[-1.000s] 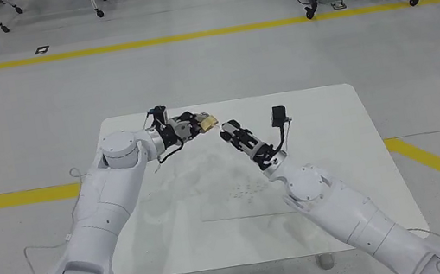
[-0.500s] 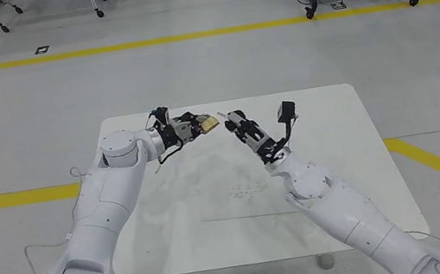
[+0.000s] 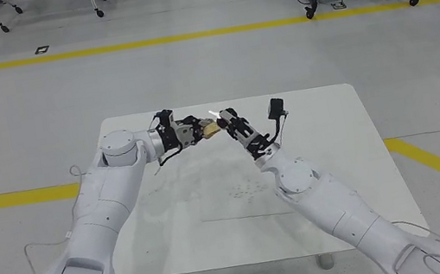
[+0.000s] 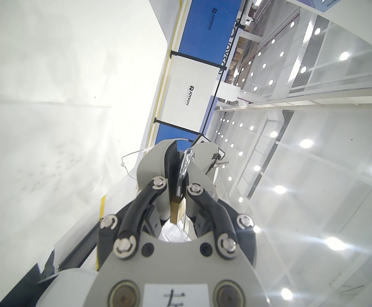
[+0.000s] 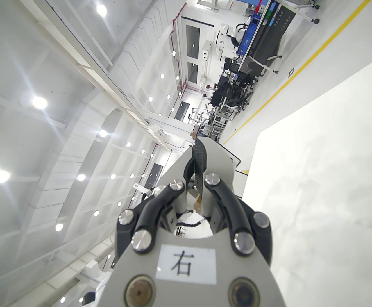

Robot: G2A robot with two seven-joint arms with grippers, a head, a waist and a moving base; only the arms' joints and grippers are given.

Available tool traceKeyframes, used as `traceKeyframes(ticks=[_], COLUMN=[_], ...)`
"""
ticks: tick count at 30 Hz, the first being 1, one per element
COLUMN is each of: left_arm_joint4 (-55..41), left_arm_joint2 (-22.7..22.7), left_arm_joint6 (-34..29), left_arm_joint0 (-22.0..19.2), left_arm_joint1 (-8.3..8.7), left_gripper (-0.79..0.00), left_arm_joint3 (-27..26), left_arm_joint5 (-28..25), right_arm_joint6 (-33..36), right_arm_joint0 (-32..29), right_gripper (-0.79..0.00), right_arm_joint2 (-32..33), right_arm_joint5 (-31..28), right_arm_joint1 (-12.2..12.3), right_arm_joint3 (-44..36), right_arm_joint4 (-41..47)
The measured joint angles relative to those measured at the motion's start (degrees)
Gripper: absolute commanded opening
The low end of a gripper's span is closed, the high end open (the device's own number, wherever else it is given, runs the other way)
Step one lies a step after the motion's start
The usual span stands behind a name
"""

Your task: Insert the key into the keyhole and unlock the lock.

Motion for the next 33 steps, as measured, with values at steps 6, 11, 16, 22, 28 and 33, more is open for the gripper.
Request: traceKeyframes(ticks=[6,11,16,22,28,33], left_arm_joint4=[-0.38,-1.09,-1.63,-0.66,0.47,1.14], left_arm_joint2=[-0.53,-1.53,-2.07,-2.07,-2.06,-2.0], left_arm_joint6=[1.04,5.6,7.35,7.63,7.99,8.24], left_arm_joint0=[0.11,0.66,1.0,1.1,1.17,1.25], left_arm_joint1=[-0.03,-0.06,-0.09,-0.07,-0.04,-0.08], left_gripper=[-0.785,-0.785,-0.785,-0.785,-0.785,-0.785], left_arm_joint3=[0.18,-0.15,-0.74,-1.19,-1.45,-1.66], left_arm_joint5=[-0.29,-0.68,0.11,-0.24,-1.16,-1.41], right_arm_joint6=[3.18,4.24,6.05,5.64,5.68,5.94], right_arm_joint0=[-1.22,-3.55,-6.03,-7.06,-7.7,-8.0], right_gripper=[-0.785,-0.785,-0.785,-0.785,-0.785,-0.785], right_arm_joint2=[1.89,4.25,4.31,5.07,6.8,7.63], right_arm_joint5=[-1.91,-4.13,-3.26,-0.99,-0.44,0.83], right_arm_joint1=[-0.16,0.22,0.3,0.12,0.03,-0.13], right_arm_joint3=[-0.47,-1.56,-2.59,-3.54,-4.3,-5.02], right_arm_joint4=[1.63,1.04,-1.99,-3.95,-3.88,-4.58])
